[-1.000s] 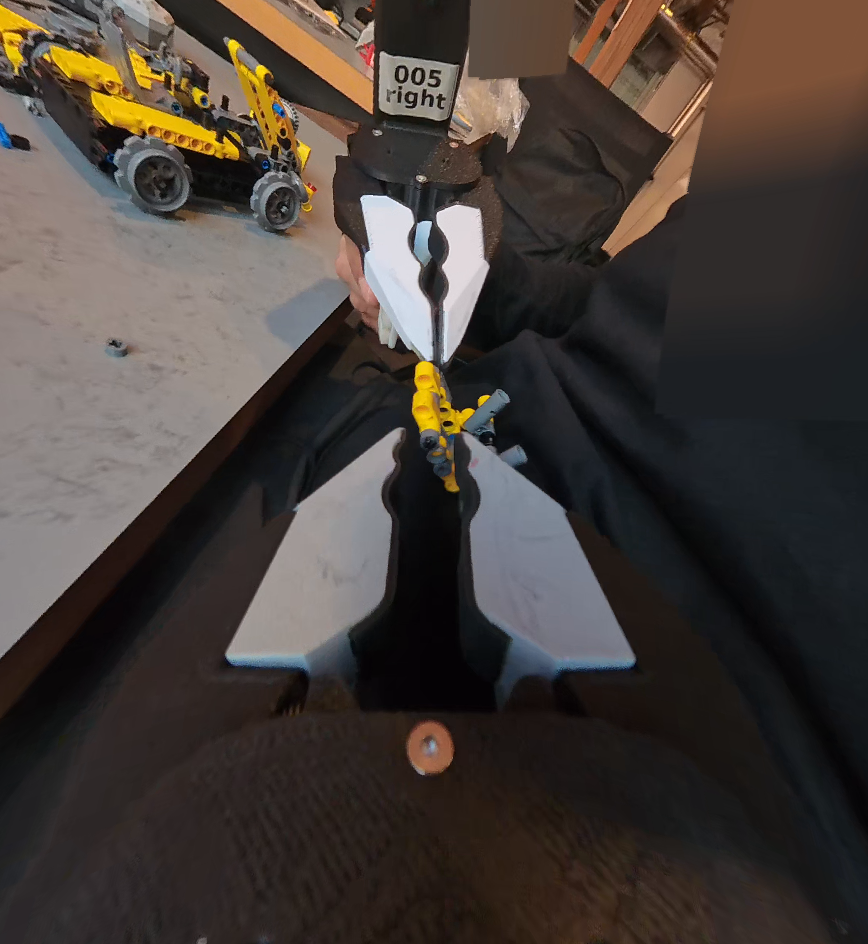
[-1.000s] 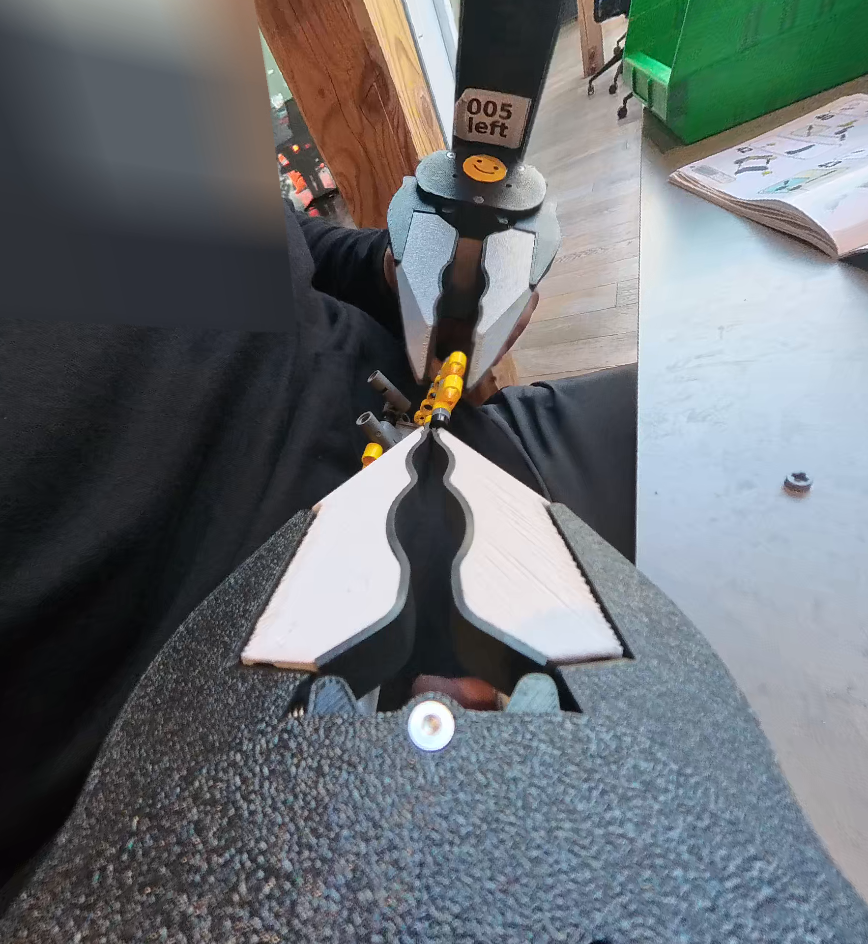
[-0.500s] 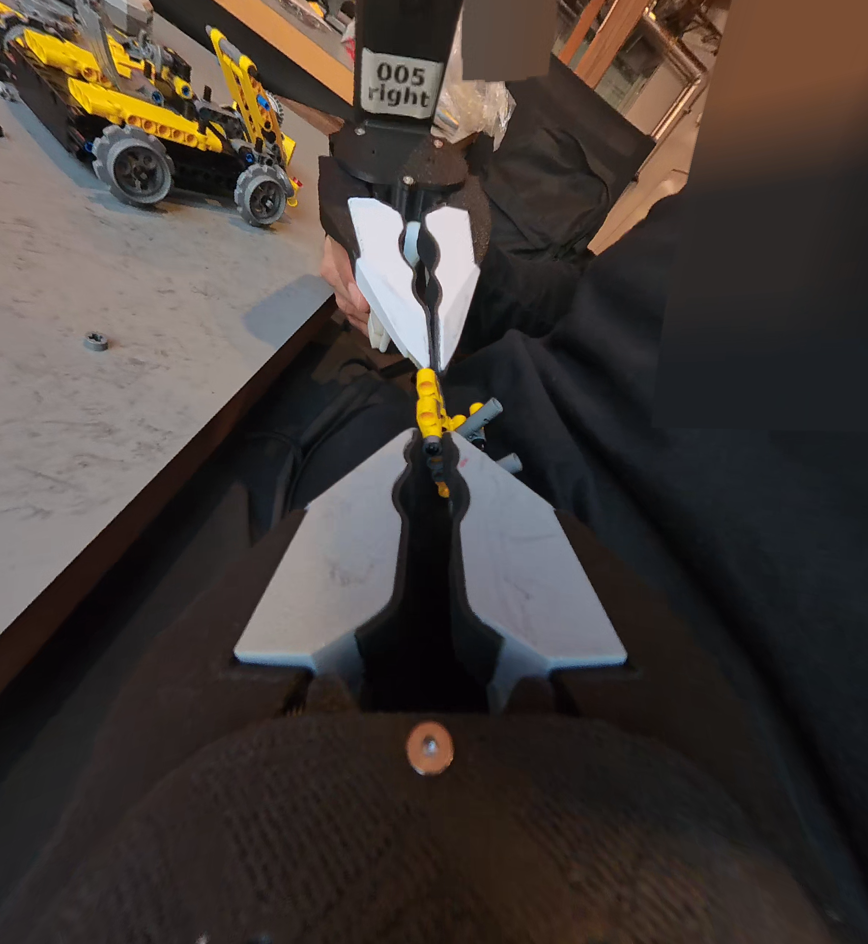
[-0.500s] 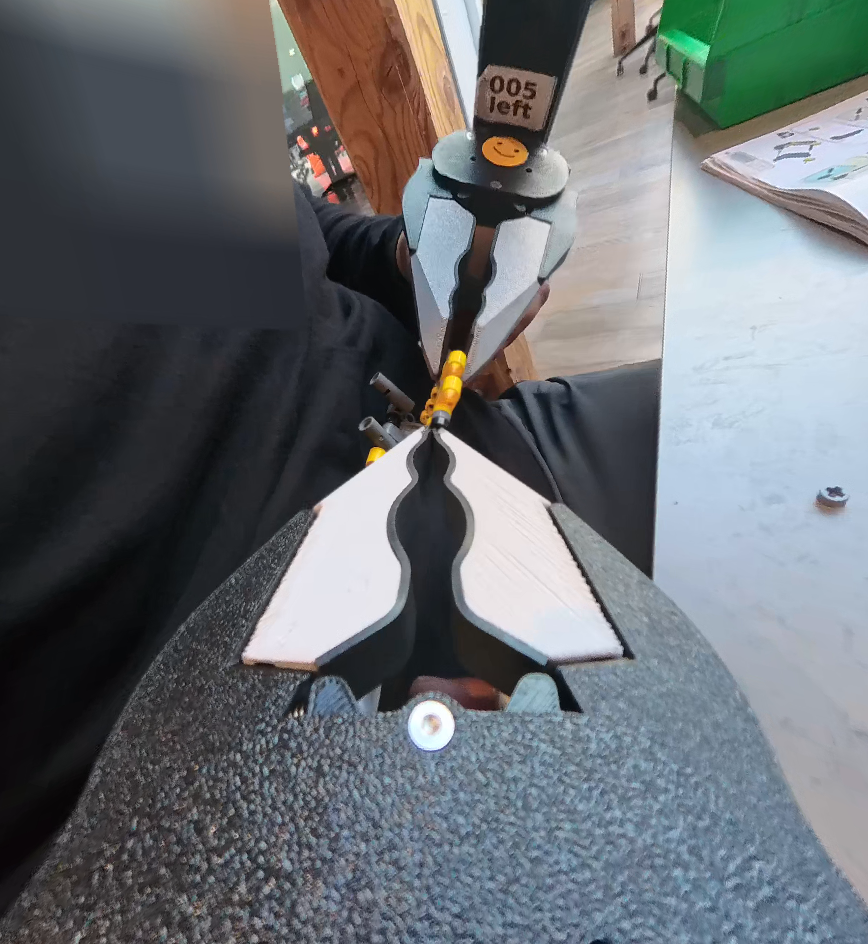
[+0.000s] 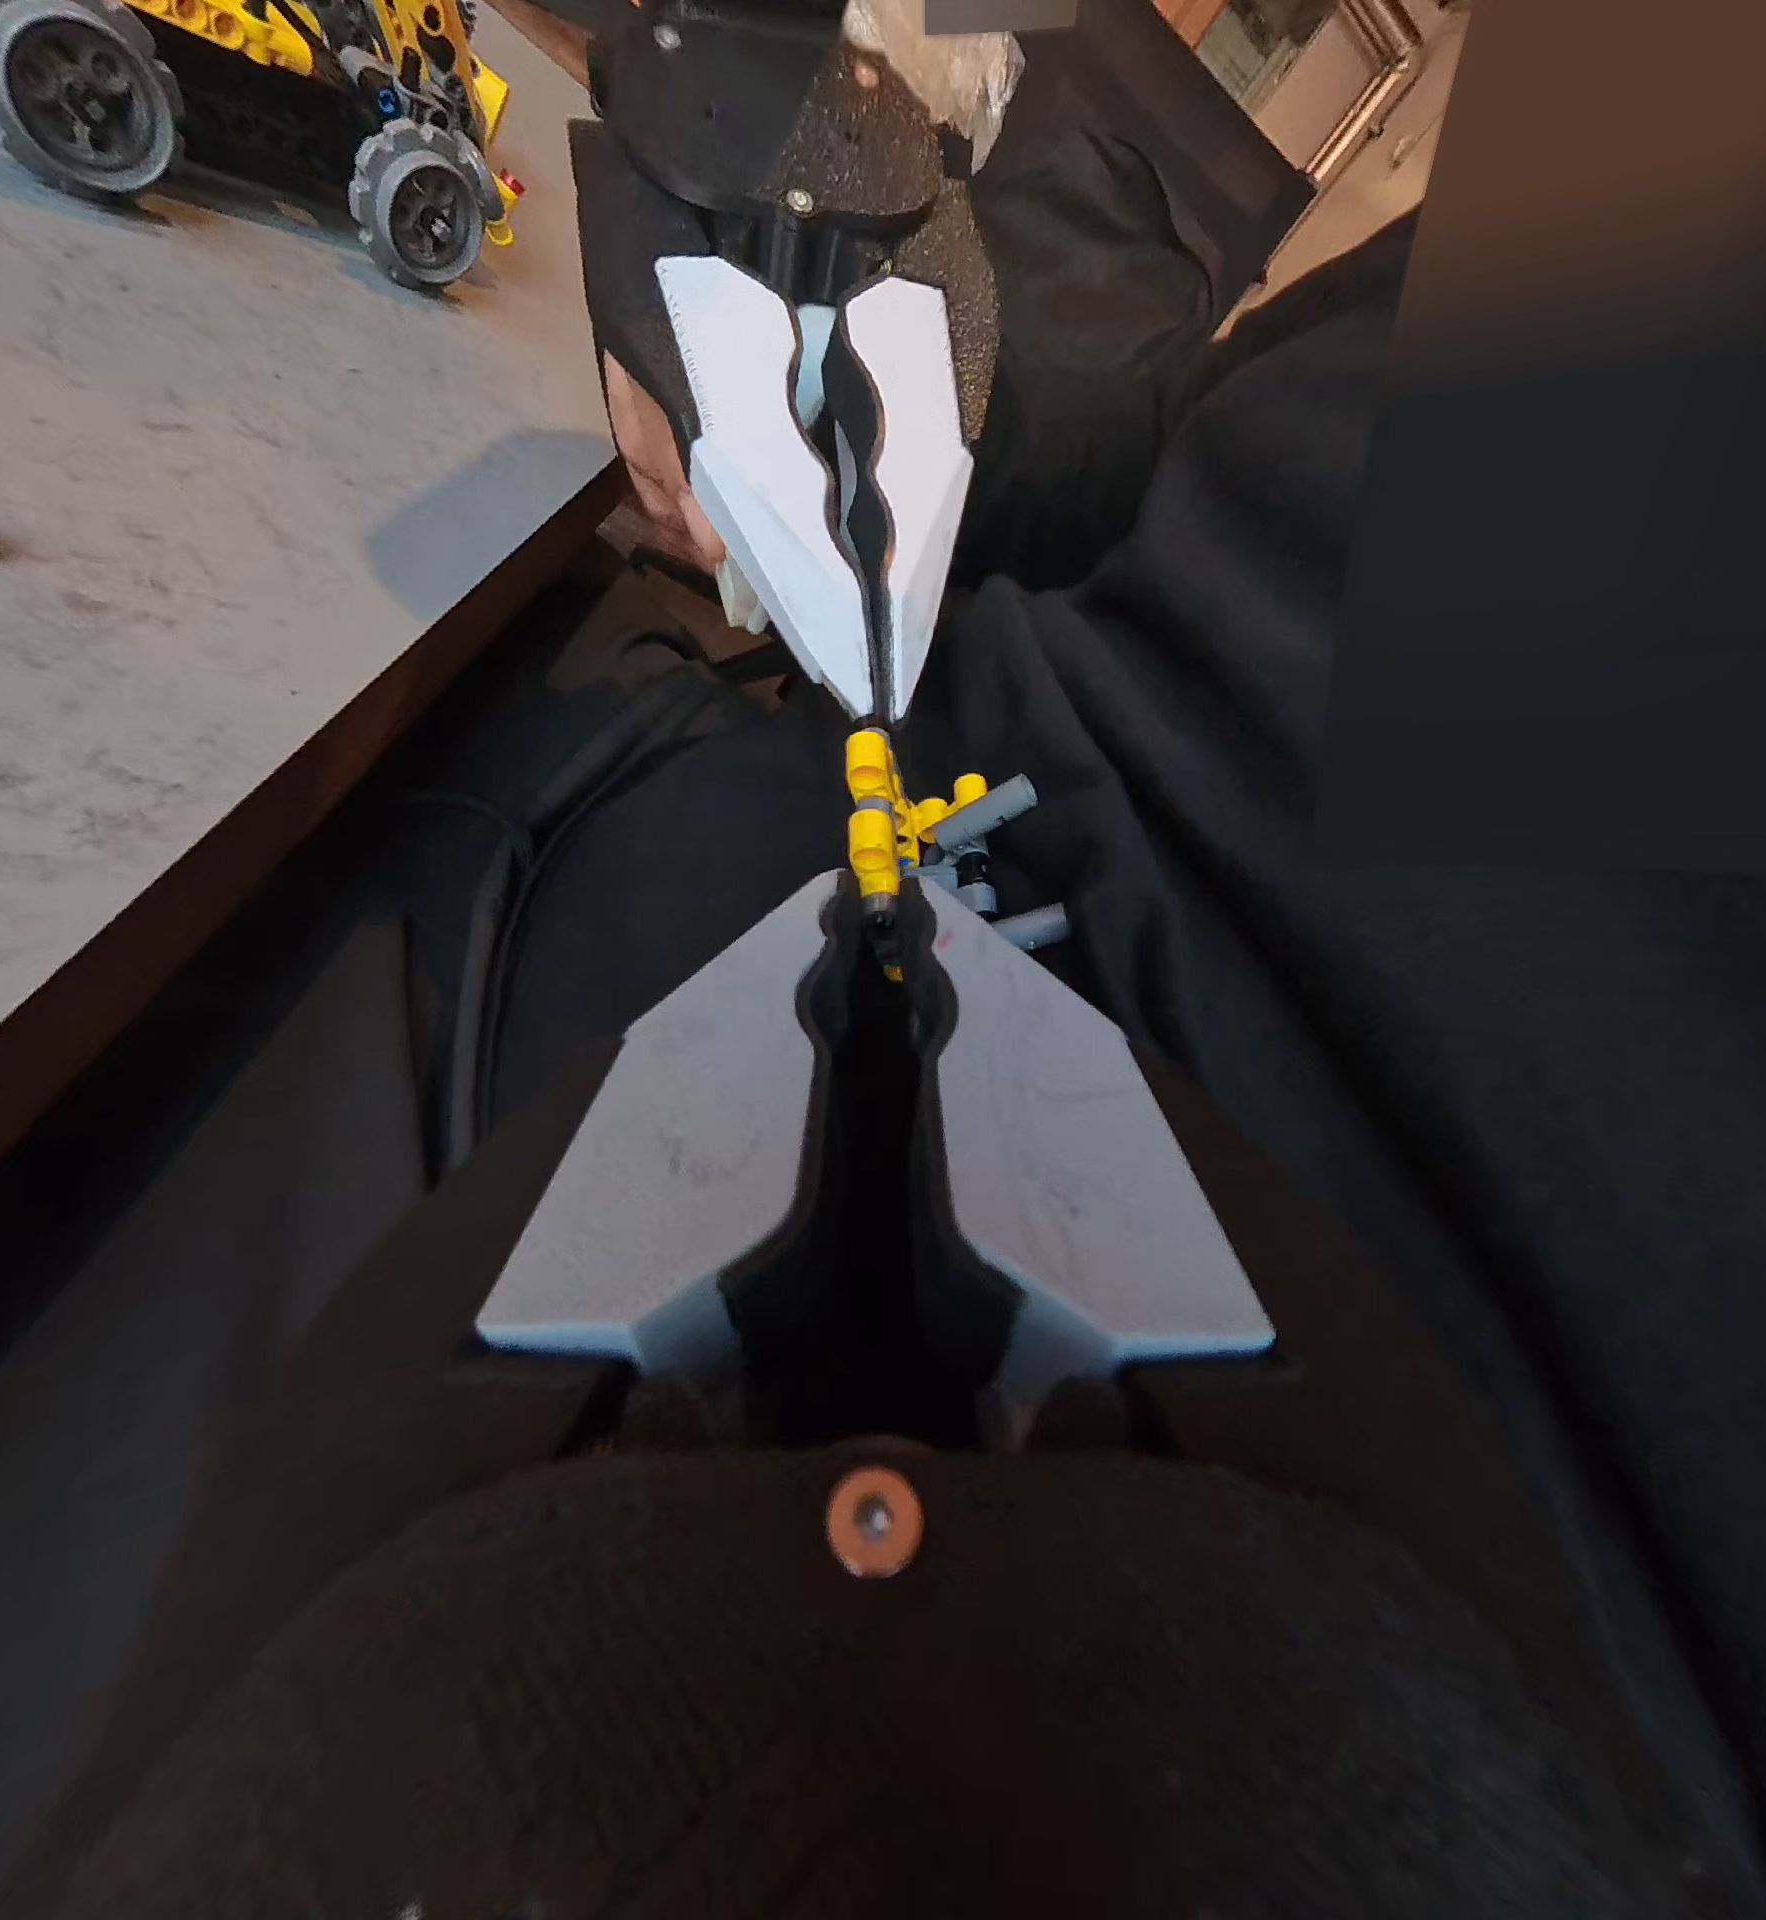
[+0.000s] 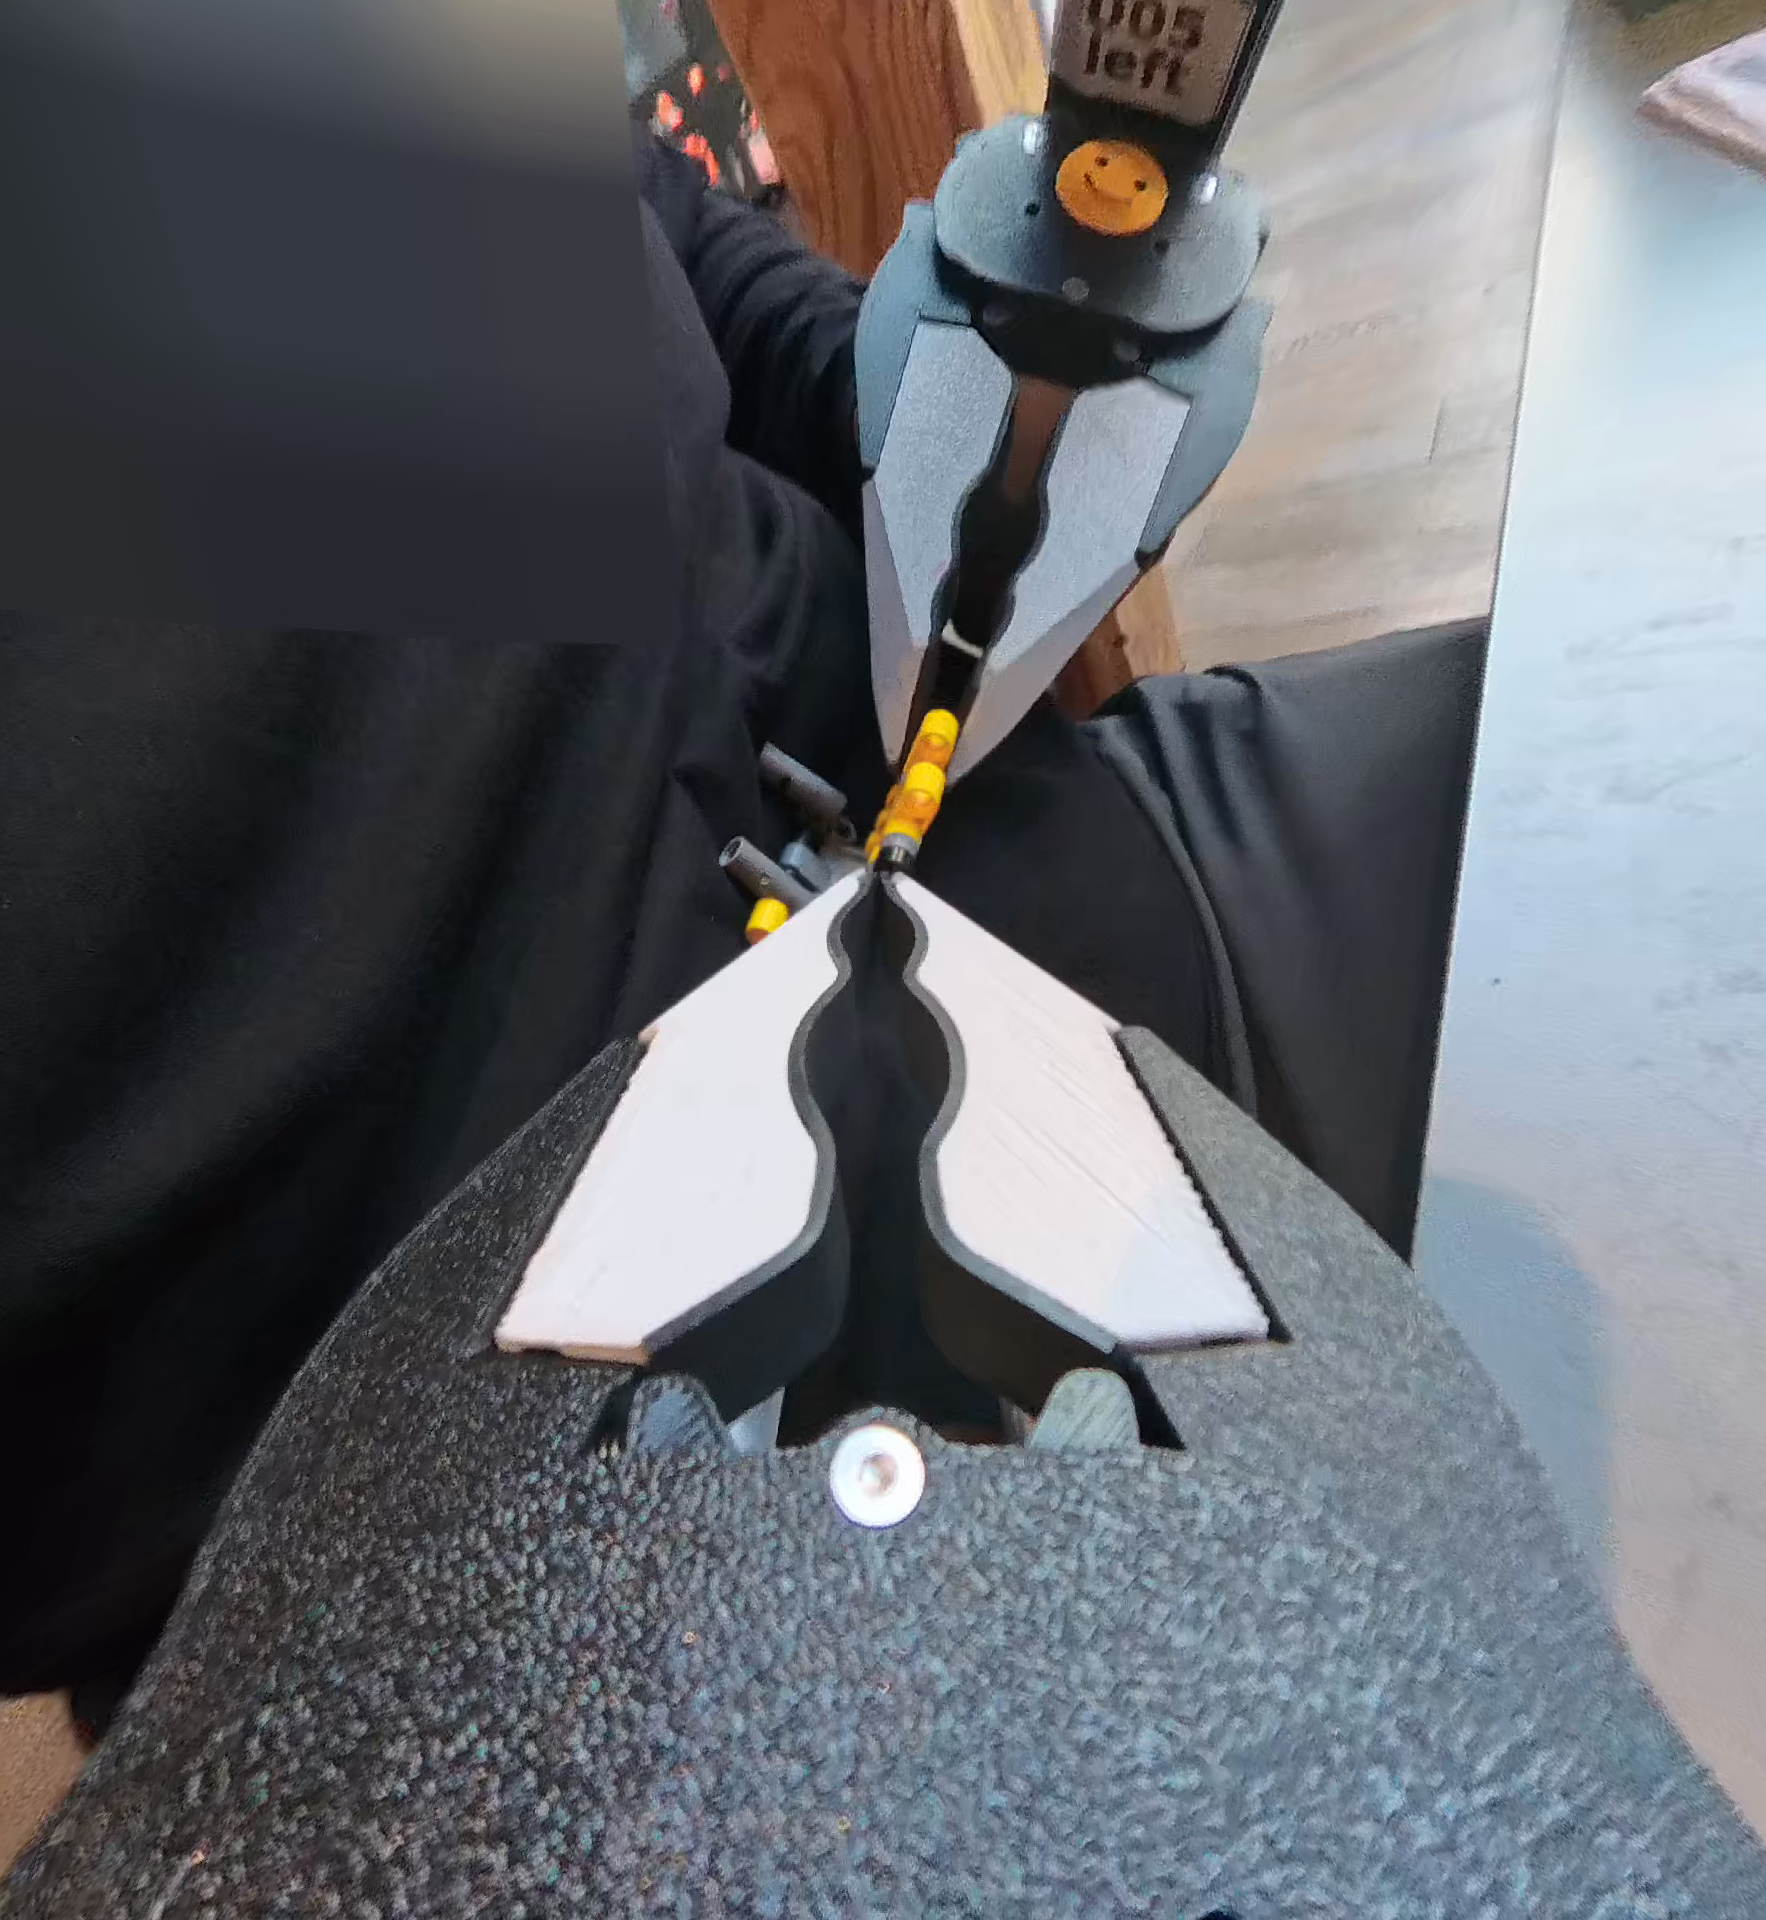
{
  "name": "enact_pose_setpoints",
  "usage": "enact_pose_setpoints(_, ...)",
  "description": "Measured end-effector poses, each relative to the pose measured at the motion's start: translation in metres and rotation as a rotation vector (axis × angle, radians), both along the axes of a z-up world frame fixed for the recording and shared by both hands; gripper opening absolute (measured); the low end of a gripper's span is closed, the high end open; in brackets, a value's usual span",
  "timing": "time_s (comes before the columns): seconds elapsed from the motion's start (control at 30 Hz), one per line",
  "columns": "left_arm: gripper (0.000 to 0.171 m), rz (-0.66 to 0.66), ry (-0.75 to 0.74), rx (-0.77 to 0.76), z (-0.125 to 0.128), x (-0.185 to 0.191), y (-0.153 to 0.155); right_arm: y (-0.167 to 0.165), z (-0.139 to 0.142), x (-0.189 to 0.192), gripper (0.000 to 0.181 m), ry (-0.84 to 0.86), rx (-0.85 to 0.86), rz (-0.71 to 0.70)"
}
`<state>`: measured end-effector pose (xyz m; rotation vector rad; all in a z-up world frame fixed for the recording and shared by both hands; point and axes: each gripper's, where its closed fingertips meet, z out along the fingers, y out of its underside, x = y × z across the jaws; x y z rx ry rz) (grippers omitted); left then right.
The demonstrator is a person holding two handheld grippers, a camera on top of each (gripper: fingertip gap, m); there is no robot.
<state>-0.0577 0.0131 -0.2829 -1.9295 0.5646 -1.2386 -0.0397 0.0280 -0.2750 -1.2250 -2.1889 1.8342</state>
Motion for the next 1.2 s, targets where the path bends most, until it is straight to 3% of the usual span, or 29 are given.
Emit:
enact_pose_setpoints(0.1, 0.006, -0.007, -0.029, 0.022, 0.01, 0.004, 0.004, -0.003, -0.017, 0.003, 0.0, -0.072, 0.087, 0.049)
enact_pose_setpoints(0.2, 0.004, -0.026, 0.059, 0.048, 0.011, 0.008, 0.013, -0.013, -0.037, 0.006, 0.0, -0.134, 0.117, 0.093)
enact_pose_setpoints(0.27, 0.004, -0.009, -0.001, 0.03, 0.021, 0.003, 0.017, -0.013, -0.033, -0.001, 0.0, -0.128, 0.075, 0.051)
enact_pose_setpoints(0.5, 0.005, 0.028, -0.015, 0.024, 0.016, -0.011, 0.021, 0.003, -0.025, -0.008, 0.0, -0.076, 0.072, -0.025)
enact_pose_setpoints(0.8, 0.005, 0.021, -0.013, 0.092, 0.019, -0.009, 0.017, 0.018, -0.001, -0.004, 0.016, -0.008, 0.023, -0.128)
enact_pose_setpoints(0.93, 0.005, 0.016, 0.069, 0.17, 0.02, -0.005, 0.015, 0.01, 0.013, -0.004, 0.016, 0.034, -0.027, -0.113)
enact_pose_setpoints(1.07, 0.011, 0.018, 0.146, 0.265, 0.022, -0.001, 0.011, 0.002, 0.009, -0.006, 0.006, 0.066, 0.044, -0.1)
enact_pose_setpoints(1.2, 0.02, 0.032, 0.174, 0.263, 0.015, -0.005, 0.006, 0.003, 0.007, -0.007, 0.007, 0.055, -0.004, -0.107)
